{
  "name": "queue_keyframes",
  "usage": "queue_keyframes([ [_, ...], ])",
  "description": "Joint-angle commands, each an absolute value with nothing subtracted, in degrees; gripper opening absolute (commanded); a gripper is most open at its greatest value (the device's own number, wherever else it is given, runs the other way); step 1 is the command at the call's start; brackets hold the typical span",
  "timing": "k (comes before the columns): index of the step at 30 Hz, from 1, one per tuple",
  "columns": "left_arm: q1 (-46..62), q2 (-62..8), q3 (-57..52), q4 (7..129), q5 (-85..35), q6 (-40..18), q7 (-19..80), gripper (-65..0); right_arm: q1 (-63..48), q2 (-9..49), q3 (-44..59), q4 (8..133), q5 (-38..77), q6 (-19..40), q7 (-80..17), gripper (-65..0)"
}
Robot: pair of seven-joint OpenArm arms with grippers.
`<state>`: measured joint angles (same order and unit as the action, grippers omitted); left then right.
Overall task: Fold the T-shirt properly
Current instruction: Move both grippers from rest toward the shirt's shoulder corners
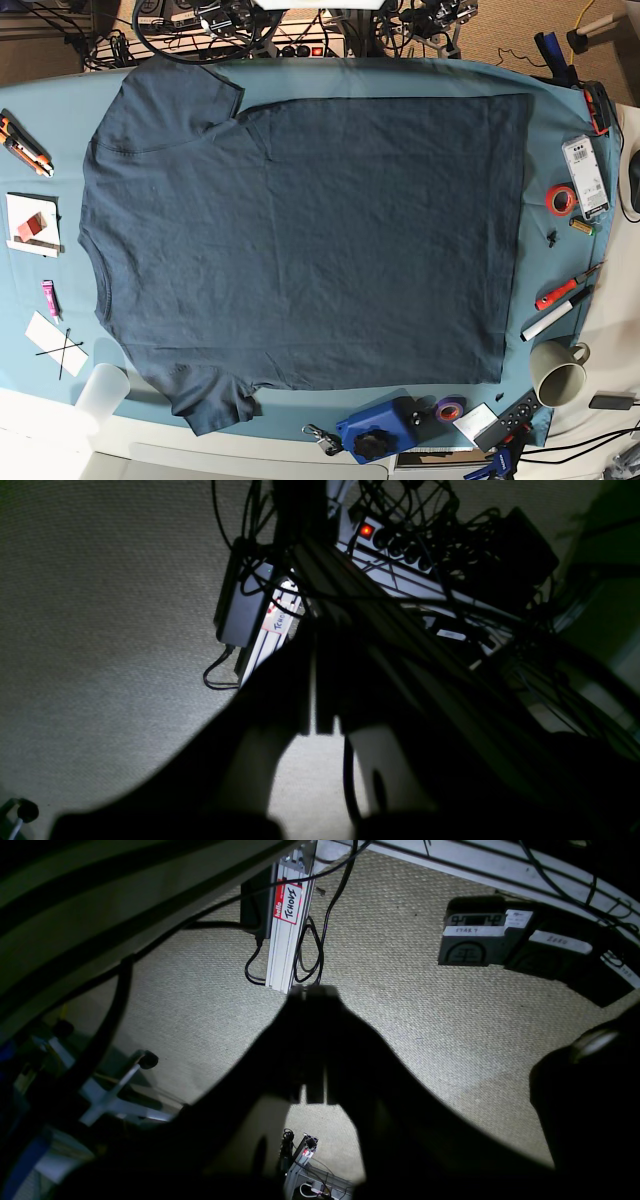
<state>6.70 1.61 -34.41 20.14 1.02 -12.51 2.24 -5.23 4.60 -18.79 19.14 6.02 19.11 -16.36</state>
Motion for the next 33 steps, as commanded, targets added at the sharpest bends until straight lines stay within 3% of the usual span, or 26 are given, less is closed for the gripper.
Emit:
queue_keyframes([
  [1, 7.0, 1.8, -34.3, 20.5, 1.3, -13.1, 1.7, -65.0, -5.2, 4.9, -18.8, 19.5, 6.4, 19.6, -17.5, -65.0],
  [9, 11.9, 0.0, -34.3, 24.2, 3.9, -13.7, 2.2, -65.0, -7.2, 6.8, -18.7, 22.3, 6.7, 19.6, -22.7, -65.0],
  [16, 20.2, -2.2, -34.3, 33.1, 1.3, -22.9, 2.9, -65.0, -14.2, 12.2, -18.8, 35.1, 12.3, 19.6, -28.6, -65.0],
  [24, 31.4, -2.7, -34.3, 50.1, -7.9, -30.1, 6.4, -65.0, -23.3, 20.3, -18.7, 52.4, 20.2, 19.6, -34.7, -65.0],
  [33, 43.9, -2.7, -34.3, 73.4, -21.8, -29.7, 17.2, -65.0, -36.0, 26.5, -16.6, 72.1, 22.9, 19.6, -40.0, -65.0],
])
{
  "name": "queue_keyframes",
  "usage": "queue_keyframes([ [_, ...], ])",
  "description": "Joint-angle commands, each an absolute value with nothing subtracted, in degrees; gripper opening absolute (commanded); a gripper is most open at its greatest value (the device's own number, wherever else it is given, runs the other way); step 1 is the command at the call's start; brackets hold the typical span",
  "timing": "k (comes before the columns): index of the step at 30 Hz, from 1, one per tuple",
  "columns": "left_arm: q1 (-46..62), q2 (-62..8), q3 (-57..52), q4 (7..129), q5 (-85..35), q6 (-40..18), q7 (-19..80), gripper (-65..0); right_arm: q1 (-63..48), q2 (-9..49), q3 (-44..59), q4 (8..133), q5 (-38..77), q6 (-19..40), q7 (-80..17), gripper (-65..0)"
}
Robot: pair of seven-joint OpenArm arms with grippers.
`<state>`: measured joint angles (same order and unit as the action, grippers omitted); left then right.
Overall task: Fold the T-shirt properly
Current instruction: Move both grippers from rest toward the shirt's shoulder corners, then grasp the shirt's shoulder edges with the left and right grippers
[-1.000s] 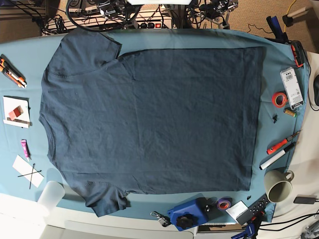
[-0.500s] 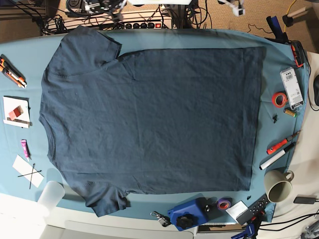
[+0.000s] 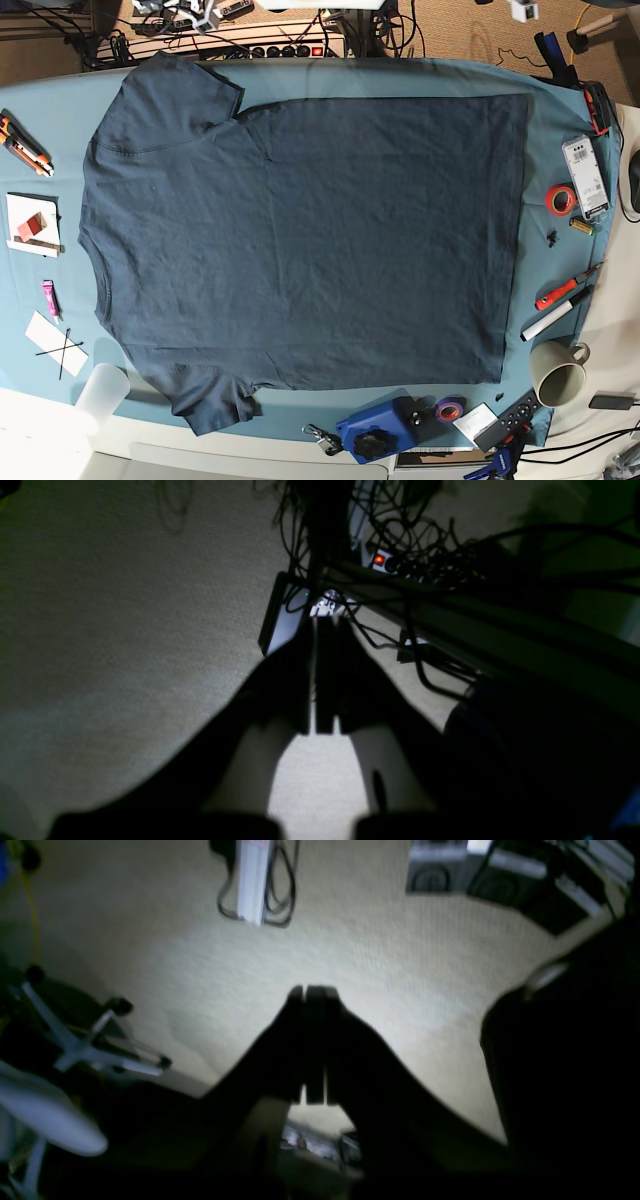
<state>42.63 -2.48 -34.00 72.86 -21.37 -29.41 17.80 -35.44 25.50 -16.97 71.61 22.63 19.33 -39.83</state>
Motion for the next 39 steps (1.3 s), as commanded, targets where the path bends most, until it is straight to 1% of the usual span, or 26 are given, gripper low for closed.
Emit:
queue_keyframes([
  [1, 45.4, -2.7, -34.3, 75.7, -22.9, -29.7, 17.7, -65.0, -37.8, 26.7, -15.2, 74.6, 23.6, 19.6, -40.8, -65.0],
  [5, 51.6, -2.7, -34.3, 85.2, -25.5, -29.8, 18.5, -65.0, -45.7, 27.0, -5.9, 85.7, 29.2, 19.7, -45.3, -65.0],
  [10, 57.6, -2.7, -34.3, 96.4, -26.7, -29.9, 18.7, -65.0, -54.7, 27.0, 7.4, 100.0, 36.0, 24.6, -48.6, -65.0],
  [16, 61.3, -2.7, -34.3, 107.2, -26.7, -29.9, 19.4, -65.0, -62.2, 27.0, 22.9, 115.1, 41.9, 27.2, -51.3, -65.0],
  [19, 61.4, -2.7, -34.3, 109.9, -26.7, -29.9, 19.7, -65.0, -63.9, 26.5, 30.3, 120.7, 43.9, 27.7, -52.1, -65.0],
  [24, 61.4, -2.7, -34.3, 110.6, -26.7, -29.9, 19.7, -65.0, -63.8, 25.2, 41.1, 126.7, 44.0, 27.9, -52.9, -65.0],
  [25, 61.4, -2.7, -34.3, 110.5, -26.7, -29.9, 19.7, -65.0, -63.7, 25.2, 42.8, 127.3, 43.5, 28.5, -52.9, -65.0],
  [28, 61.4, -2.7, -34.3, 110.5, -26.7, -29.9, 19.7, -65.0, -63.6, 25.2, 46.9, 127.9, 41.9, 33.2, -52.9, -65.0],
  [29, 61.4, -2.7, -34.3, 110.6, -26.7, -29.9, 19.7, -65.0, -63.6, 25.2, 48.0, 127.9, 41.7, 34.5, -52.9, -60.6],
  [31, 61.3, -2.7, -34.3, 110.5, -26.7, -29.9, 19.7, -65.0, -63.7, 24.8, 49.6, 127.9, 41.4, 34.8, -52.9, -43.5],
  [32, 61.3, -2.7, -34.3, 110.5, -26.7, -29.9, 19.7, -65.0, -63.6, 24.6, 50.1, 127.9, 41.4, 34.7, -52.9, -36.3],
  [33, 61.3, -2.7, -34.3, 110.5, -26.7, -29.9, 19.7, -65.0, -63.6, 24.3, 50.4, 127.9, 41.5, 34.7, -53.1, -31.4],
  [34, 61.3, -2.7, -34.3, 110.5, -26.7, -29.9, 19.7, -65.0, -63.6, 24.3, 50.4, 127.9, 41.2, 34.6, -53.4, -29.8],
  [36, 61.3, -2.7, -34.3, 110.5, -26.7, -29.9, 19.7, -65.0, -62.6, 24.3, 50.4, 127.7, 40.4, 34.4, -54.8, -29.8],
  [39, 61.2, -2.7, -34.3, 110.5, -26.7, -29.9, 19.7, -65.0, -57.8, 24.3, 50.4, 125.1, 40.1, 33.8, -54.7, -29.8],
])
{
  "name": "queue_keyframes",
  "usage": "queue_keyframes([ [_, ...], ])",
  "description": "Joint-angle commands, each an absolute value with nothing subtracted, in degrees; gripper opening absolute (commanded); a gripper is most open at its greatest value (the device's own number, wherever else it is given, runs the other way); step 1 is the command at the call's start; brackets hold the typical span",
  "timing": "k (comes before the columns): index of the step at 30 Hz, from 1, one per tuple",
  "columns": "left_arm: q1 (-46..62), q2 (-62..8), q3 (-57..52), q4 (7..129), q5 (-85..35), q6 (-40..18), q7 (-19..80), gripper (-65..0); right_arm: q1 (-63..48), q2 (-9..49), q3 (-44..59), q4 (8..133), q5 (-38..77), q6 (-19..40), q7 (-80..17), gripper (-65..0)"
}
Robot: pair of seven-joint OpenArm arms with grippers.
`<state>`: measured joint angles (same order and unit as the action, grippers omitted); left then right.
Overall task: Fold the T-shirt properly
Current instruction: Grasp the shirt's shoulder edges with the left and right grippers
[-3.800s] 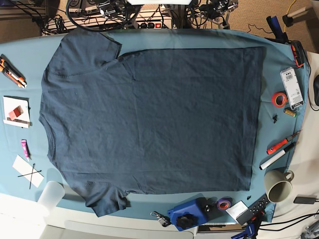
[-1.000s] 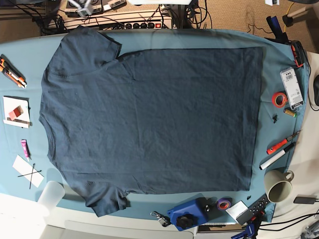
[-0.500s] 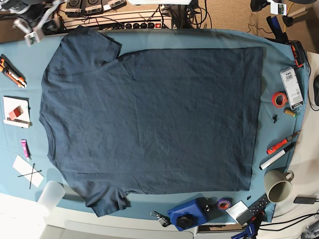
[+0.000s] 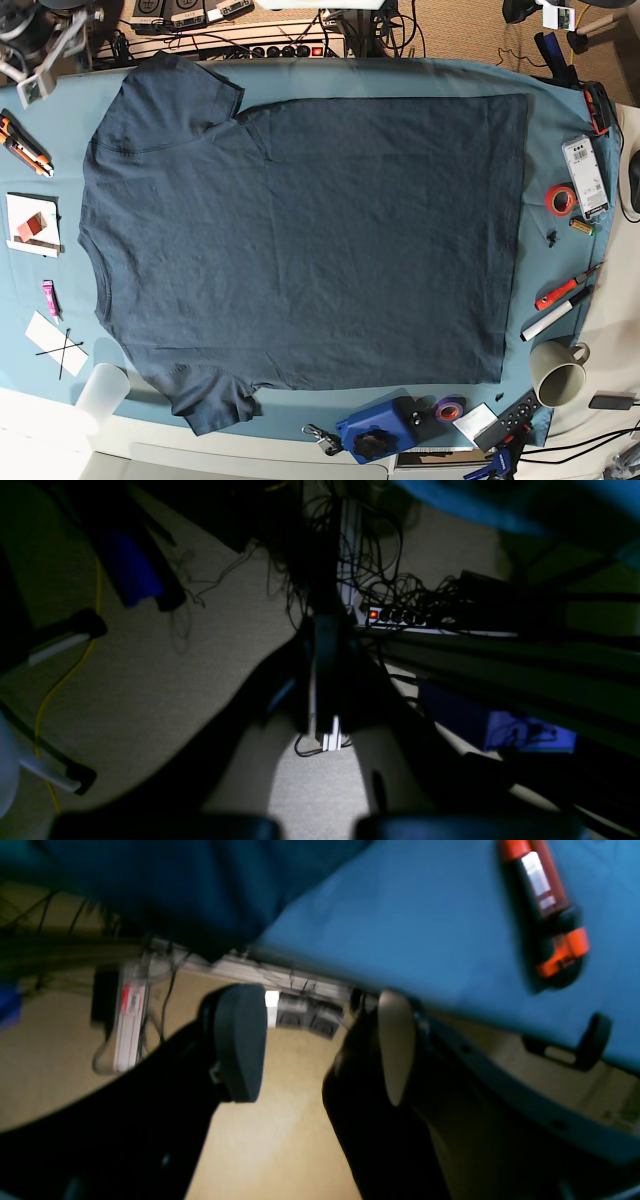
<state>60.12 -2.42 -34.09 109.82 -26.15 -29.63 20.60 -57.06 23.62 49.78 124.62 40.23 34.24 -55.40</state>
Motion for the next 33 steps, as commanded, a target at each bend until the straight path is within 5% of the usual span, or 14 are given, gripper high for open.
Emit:
queue_keyframes([
  [1, 61.2, -2.7, -34.3, 110.5, -26.7, -29.9, 19.7, -65.0, -55.6, 24.3, 50.4, 123.4, 40.3, 33.7, -54.6, -29.8],
  [9, 60.8, -2.7, -34.3, 110.6, -26.7, -29.9, 19.7, -65.0, -43.4, 27.5, 50.4, 104.2, 54.6, 39.7, -61.2, -29.9],
  [19, 60.5, -2.7, -34.3, 110.6, -27.2, -29.9, 19.5, -65.0, -36.3, 27.6, 46.6, 89.4, 66.0, 40.0, -65.6, -29.9],
  [33, 59.2, -2.7, -34.3, 110.8, -27.3, -29.9, 19.5, -65.0, -32.8, 23.5, 36.4, 85.6, 66.5, 40.0, -68.7, -29.9],
])
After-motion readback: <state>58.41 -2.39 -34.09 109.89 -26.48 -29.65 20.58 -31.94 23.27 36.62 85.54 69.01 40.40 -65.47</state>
